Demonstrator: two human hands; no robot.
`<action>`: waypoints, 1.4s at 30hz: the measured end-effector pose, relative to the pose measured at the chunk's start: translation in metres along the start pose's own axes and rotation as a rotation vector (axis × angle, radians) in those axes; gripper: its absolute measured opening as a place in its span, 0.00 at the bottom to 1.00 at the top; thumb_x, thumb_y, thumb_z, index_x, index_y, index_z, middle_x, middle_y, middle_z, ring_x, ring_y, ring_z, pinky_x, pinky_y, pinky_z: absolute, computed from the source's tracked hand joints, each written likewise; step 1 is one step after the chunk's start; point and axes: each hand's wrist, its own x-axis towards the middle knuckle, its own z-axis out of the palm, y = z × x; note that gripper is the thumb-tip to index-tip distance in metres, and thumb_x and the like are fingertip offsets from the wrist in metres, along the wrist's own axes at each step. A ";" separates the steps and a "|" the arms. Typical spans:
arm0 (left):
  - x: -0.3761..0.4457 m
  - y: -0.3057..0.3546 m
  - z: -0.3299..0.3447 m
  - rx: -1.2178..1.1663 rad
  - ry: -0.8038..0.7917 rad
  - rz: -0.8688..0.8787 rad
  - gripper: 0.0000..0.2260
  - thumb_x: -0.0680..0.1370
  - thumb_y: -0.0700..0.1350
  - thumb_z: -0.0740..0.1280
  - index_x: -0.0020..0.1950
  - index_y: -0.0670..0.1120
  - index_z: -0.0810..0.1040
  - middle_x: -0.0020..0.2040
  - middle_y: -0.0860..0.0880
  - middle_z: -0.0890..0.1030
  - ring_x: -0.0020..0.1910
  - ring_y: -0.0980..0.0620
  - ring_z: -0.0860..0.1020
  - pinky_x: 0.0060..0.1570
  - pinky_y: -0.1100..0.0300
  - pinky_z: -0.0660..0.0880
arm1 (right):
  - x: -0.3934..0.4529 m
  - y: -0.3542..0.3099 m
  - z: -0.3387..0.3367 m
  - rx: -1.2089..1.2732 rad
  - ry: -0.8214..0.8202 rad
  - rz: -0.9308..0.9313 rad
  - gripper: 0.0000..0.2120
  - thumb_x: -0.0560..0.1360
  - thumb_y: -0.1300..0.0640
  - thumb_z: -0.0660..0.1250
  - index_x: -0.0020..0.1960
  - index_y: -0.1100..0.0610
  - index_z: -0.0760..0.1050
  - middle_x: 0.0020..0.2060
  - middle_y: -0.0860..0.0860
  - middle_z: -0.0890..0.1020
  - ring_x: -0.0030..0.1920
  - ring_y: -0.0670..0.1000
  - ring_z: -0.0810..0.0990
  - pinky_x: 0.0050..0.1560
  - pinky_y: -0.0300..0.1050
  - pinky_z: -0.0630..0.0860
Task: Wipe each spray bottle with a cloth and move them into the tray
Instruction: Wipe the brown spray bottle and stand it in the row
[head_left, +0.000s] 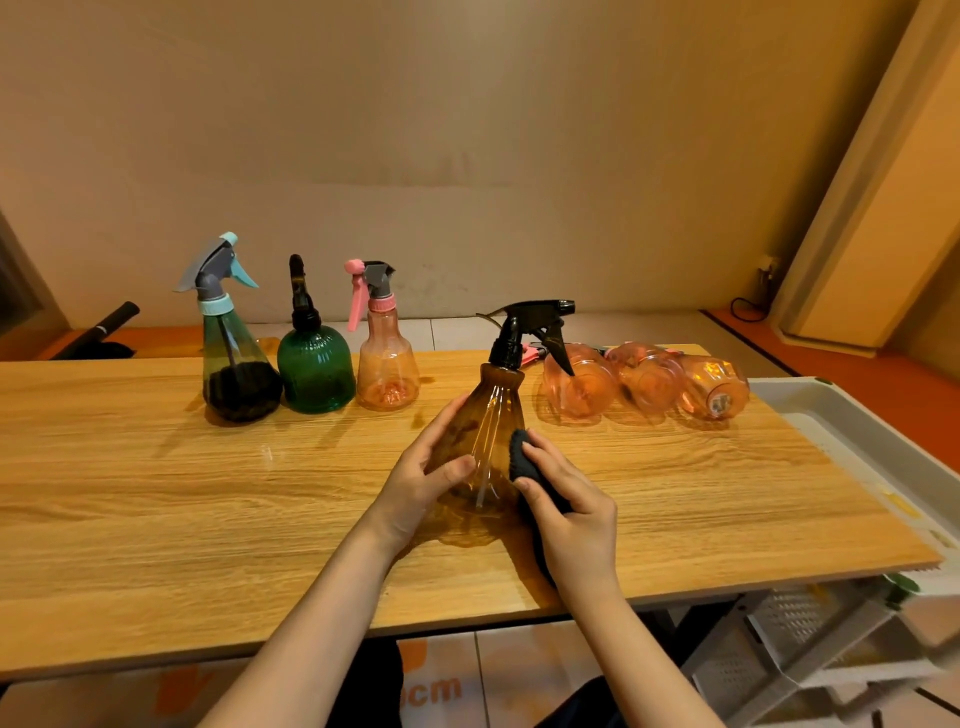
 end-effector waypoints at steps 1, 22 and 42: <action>0.000 0.000 0.000 0.036 0.002 0.007 0.42 0.58 0.65 0.77 0.69 0.61 0.66 0.67 0.52 0.74 0.64 0.54 0.75 0.57 0.56 0.76 | 0.000 0.001 0.000 -0.006 -0.001 0.000 0.20 0.69 0.66 0.69 0.58 0.51 0.76 0.57 0.42 0.77 0.60 0.40 0.75 0.60 0.34 0.70; 0.006 -0.004 -0.002 -0.070 0.092 0.001 0.32 0.63 0.56 0.70 0.67 0.58 0.69 0.63 0.46 0.78 0.60 0.47 0.78 0.50 0.56 0.77 | -0.007 -0.003 0.004 -0.089 -0.043 -0.046 0.18 0.70 0.64 0.67 0.59 0.54 0.75 0.58 0.42 0.77 0.61 0.39 0.74 0.60 0.31 0.68; 0.003 -0.006 -0.005 -0.117 0.063 -0.085 0.42 0.61 0.55 0.72 0.73 0.51 0.64 0.64 0.45 0.76 0.59 0.49 0.79 0.48 0.57 0.78 | -0.002 -0.014 -0.004 0.119 -0.059 0.228 0.22 0.70 0.71 0.69 0.52 0.44 0.76 0.54 0.40 0.78 0.57 0.31 0.73 0.57 0.25 0.67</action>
